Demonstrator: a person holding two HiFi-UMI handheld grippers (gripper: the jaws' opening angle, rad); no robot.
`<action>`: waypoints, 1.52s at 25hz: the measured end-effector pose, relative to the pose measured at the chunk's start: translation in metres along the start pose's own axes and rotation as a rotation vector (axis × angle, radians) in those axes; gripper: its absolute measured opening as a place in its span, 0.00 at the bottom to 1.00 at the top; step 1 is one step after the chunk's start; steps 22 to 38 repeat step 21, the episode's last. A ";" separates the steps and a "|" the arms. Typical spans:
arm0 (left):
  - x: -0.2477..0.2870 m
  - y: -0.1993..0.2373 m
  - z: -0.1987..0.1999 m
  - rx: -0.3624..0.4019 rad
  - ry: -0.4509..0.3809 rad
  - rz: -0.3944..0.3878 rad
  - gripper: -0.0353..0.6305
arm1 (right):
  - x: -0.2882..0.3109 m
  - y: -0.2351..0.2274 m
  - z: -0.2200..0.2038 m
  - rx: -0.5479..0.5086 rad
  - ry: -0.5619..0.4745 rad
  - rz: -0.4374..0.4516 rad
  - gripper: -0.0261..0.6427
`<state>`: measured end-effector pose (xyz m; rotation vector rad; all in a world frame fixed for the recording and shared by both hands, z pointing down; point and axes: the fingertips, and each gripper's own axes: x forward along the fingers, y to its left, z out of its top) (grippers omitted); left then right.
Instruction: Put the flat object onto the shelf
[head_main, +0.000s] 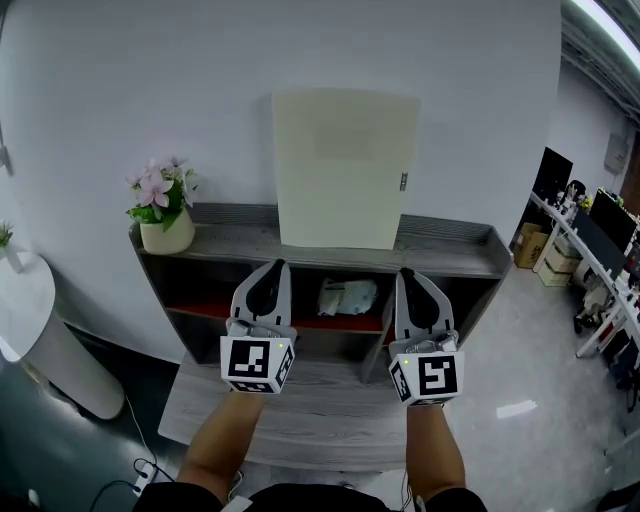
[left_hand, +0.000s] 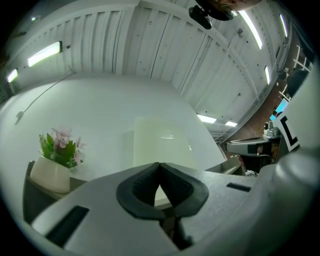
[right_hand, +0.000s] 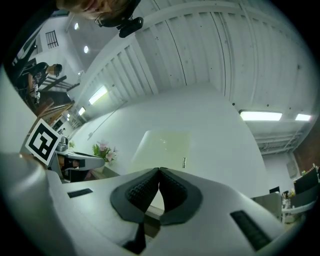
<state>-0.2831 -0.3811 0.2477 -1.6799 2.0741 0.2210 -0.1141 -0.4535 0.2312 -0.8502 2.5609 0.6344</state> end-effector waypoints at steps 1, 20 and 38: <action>-0.003 -0.001 -0.004 -0.004 0.007 0.001 0.06 | -0.003 0.002 -0.002 0.001 0.005 -0.001 0.08; -0.023 0.002 -0.022 -0.003 0.019 0.024 0.06 | -0.013 0.021 -0.015 -0.023 0.011 -0.021 0.08; -0.024 0.003 -0.022 -0.002 0.017 0.025 0.06 | -0.013 0.022 -0.016 -0.023 0.010 -0.021 0.08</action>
